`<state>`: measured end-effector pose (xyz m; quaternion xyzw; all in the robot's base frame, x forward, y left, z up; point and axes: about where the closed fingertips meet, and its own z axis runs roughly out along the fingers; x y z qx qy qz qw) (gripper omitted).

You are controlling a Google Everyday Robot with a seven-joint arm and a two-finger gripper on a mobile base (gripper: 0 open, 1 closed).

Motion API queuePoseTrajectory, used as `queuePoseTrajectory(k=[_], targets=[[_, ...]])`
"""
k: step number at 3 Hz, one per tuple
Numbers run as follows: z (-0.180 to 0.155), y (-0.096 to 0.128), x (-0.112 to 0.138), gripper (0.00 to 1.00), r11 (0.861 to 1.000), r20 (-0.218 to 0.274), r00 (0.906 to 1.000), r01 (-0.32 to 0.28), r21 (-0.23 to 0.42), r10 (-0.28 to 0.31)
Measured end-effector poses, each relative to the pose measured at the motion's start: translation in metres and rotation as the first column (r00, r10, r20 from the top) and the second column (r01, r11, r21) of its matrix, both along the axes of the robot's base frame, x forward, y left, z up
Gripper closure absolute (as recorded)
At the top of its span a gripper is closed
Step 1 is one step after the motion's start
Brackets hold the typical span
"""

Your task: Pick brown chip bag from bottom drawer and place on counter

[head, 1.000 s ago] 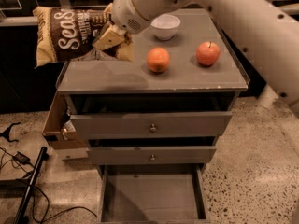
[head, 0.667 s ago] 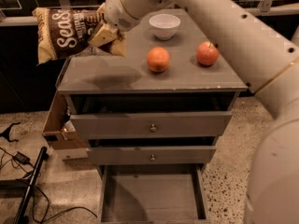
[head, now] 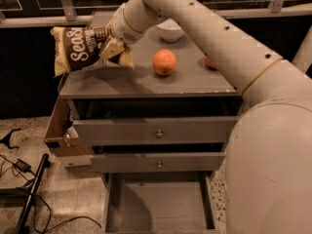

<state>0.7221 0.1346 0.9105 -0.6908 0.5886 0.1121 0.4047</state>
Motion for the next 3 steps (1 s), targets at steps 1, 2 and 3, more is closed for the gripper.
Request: queuePoseTrajectory(k=[1,2,3], targets=[[-0.033,-0.015,0.008,1.00,0.998,-0.061,0.9971,0.047,0.033,-0.045],[-0.044,-0.030,0.011,1.00,0.990,-0.117,0.9901,0.090,0.108,-0.077],[-0.045,-0.031,0.011,0.81,0.990,-0.119,0.9898,0.092,0.110,-0.079]])
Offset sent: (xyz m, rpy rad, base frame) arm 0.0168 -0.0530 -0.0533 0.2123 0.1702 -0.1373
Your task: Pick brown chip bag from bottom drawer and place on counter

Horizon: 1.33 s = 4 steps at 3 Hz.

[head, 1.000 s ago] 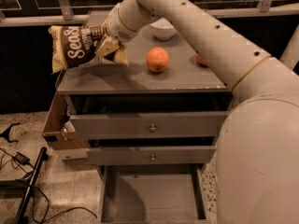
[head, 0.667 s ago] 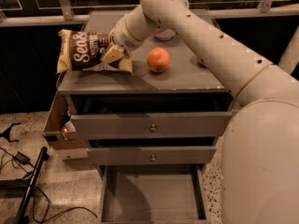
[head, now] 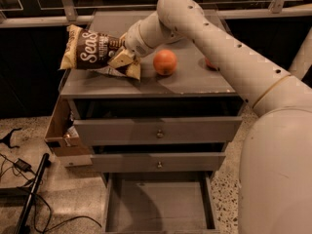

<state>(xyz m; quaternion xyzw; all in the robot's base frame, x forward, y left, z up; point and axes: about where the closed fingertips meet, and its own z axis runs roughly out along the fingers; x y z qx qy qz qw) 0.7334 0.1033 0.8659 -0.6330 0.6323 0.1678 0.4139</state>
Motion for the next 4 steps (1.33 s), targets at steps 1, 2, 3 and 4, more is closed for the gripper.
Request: queuePoseTrajectory(k=[1,2,3,4], targets=[[0.0000,0.0000,0.0000,0.58,1.000,0.000,1.0000,0.000,0.000,0.000],[0.0000,0.0000,0.0000,0.35,1.000,0.000,1.0000,0.000,0.000,0.000],[-0.0001,0.0001,0.0000,0.11,1.000,0.000,1.0000,0.000,0.000,0.000],[-0.0001,0.0001,0.0000,0.00,1.000,0.000,1.0000,0.000,0.000,0.000]])
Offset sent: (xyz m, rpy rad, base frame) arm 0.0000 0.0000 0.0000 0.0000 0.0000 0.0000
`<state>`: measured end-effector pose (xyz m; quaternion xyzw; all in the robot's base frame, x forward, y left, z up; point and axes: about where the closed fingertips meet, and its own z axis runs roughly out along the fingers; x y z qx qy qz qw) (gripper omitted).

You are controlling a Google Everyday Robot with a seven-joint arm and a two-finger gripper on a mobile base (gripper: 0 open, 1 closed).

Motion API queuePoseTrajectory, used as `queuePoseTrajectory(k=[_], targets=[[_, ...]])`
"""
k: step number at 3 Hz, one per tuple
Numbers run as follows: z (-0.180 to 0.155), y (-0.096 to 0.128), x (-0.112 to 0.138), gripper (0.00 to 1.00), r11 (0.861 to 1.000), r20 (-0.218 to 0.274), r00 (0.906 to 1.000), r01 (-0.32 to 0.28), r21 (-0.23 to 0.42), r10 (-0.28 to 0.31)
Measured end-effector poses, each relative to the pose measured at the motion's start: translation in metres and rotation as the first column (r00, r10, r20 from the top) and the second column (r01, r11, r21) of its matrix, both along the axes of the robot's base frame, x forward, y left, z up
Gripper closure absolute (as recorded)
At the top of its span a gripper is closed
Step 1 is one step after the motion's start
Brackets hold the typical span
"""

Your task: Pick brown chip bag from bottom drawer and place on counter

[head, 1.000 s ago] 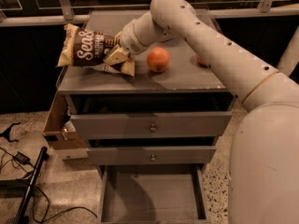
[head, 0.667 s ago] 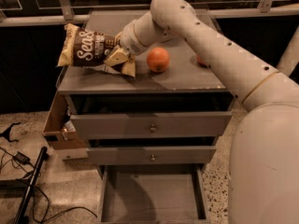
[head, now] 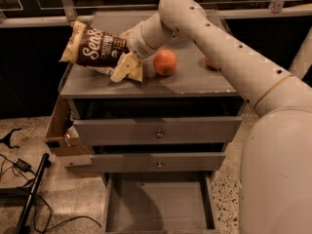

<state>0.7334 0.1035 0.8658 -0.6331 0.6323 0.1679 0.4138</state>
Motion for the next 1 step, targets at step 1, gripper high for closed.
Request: queuePoseTrajectory(k=[1], targets=[[0.0000,0.0000,0.0000,0.00,1.000,0.000,1.0000,0.000,0.000,0.000]])
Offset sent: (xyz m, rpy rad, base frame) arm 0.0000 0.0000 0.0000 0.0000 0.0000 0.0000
